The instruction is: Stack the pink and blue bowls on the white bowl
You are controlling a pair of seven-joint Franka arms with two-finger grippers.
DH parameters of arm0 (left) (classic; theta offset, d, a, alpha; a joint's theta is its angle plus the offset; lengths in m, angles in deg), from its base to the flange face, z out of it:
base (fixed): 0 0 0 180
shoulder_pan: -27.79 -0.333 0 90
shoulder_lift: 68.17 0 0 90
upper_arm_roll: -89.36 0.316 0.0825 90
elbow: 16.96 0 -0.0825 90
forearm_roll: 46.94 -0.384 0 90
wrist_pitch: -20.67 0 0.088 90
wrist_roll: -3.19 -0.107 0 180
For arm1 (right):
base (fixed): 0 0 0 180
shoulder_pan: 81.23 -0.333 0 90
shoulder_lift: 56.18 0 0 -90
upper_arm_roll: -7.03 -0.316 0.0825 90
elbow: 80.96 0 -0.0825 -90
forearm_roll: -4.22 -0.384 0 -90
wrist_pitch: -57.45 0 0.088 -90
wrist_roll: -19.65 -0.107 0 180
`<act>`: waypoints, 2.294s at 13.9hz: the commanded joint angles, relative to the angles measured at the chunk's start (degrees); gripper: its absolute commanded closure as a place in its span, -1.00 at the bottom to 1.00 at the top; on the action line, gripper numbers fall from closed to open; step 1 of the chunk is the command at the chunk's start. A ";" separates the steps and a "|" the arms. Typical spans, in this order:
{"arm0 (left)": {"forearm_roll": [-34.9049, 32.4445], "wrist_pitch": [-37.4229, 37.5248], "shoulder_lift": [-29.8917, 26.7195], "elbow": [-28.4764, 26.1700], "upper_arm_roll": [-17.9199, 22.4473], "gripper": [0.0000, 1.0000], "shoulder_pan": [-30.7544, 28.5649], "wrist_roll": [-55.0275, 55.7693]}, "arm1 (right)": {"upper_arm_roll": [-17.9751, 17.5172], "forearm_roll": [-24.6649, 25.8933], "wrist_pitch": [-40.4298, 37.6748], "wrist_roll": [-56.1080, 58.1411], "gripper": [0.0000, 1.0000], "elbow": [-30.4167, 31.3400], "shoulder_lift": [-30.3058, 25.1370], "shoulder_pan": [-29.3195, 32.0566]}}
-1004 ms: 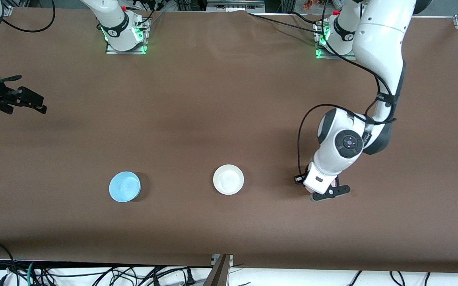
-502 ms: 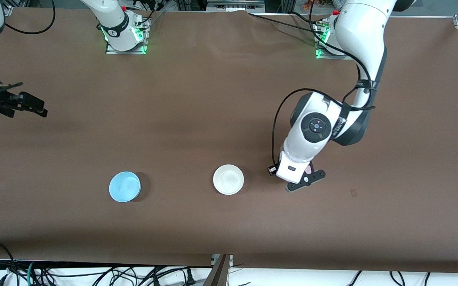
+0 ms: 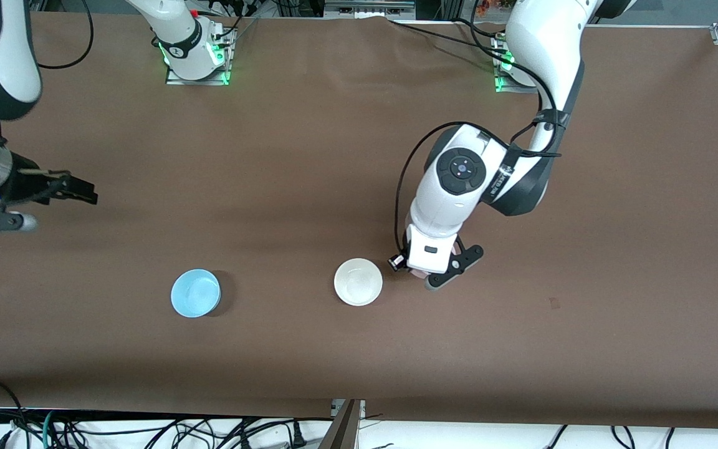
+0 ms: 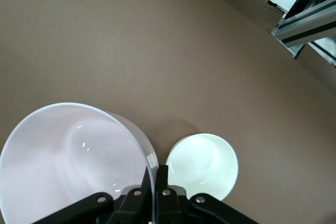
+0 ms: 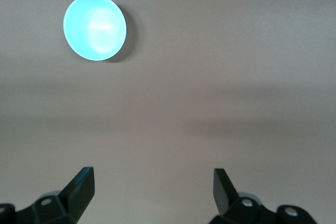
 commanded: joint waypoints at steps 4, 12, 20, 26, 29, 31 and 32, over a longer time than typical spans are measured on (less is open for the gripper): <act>0.78 -8.03 5.81 5.35 0.99 1.00 3.38 16.79 | -0.19 -0.15 9.50 1.10 -1.00 -4.51 11.29 0.24; 0.34 -9.88 11.78 9.83 3.00 1.00 7.69 28.32 | -2.30 -5.95 27.80 -1.79 -0.99 -12.77 29.23 -4.85; 0.34 -11.90 13.90 9.92 6.00 1.00 10.60 30.53 | -2.30 -6.04 34.23 -2.94 -0.97 -16.29 36.18 -5.39; 0.34 -14.27 15.30 9.92 8.55 1.00 12.70 32.19 | -2.38 -7.01 25.72 -2.77 -0.79 -15.68 35.22 -1.70; 0.34 -14.98 15.66 9.92 8.55 1.00 12.97 32.37 | -2.73 -7.79 25.27 -3.38 -0.72 -15.76 34.96 -1.96; 0.26 -15.42 15.83 9.92 8.55 1.00 12.97 32.64 | -2.73 -10.16 25.18 -3.30 -0.67 -15.76 34.96 -2.31; 0.25 -15.51 15.92 9.92 8.64 1.00 12.97 32.64 | -2.73 -10.26 25.18 -3.21 -0.60 -15.68 34.96 -2.40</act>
